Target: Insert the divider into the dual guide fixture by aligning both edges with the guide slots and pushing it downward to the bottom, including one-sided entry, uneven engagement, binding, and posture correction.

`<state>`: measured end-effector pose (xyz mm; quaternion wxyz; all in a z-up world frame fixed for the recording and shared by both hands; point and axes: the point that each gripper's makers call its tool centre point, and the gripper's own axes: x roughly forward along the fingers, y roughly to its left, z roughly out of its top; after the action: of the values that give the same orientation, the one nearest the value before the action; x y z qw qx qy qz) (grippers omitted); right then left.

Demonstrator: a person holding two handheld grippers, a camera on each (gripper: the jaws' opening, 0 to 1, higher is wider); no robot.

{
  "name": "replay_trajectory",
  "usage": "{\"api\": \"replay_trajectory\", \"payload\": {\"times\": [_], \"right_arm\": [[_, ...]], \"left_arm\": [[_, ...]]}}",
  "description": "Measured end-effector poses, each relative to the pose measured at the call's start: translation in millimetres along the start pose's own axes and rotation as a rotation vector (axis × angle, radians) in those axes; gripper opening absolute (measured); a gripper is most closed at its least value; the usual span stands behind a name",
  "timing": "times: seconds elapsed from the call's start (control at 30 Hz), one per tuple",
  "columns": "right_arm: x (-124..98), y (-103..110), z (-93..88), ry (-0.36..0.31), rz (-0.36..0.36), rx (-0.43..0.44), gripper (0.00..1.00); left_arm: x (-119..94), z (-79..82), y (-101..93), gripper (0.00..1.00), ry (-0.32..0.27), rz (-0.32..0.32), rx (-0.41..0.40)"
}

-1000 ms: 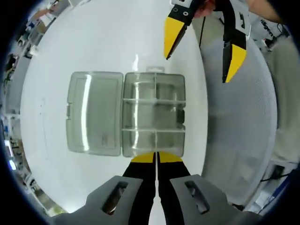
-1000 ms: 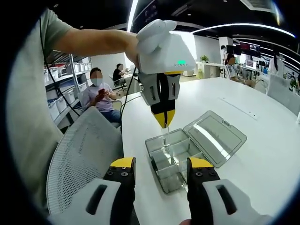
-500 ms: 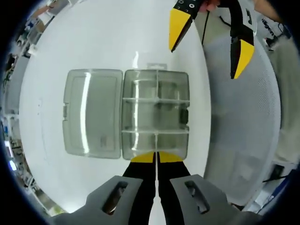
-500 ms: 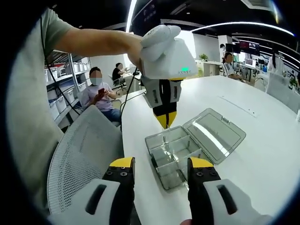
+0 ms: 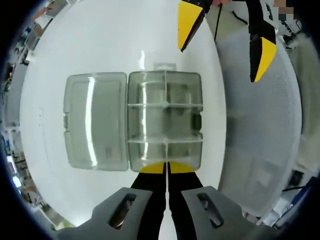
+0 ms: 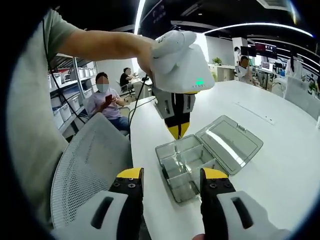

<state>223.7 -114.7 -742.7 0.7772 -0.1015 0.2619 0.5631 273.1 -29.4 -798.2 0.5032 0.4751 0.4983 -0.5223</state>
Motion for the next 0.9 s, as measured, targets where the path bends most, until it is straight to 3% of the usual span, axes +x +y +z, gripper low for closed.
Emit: {"api": "replay_trajectory", "payload": {"times": [0.9], "right_arm": [[0,0,-2.9,-0.002,-0.001,0.025,0.41]], "left_arm": [[19,-2.1,-0.1,0.0,0.003,0.006,0.033]]}}
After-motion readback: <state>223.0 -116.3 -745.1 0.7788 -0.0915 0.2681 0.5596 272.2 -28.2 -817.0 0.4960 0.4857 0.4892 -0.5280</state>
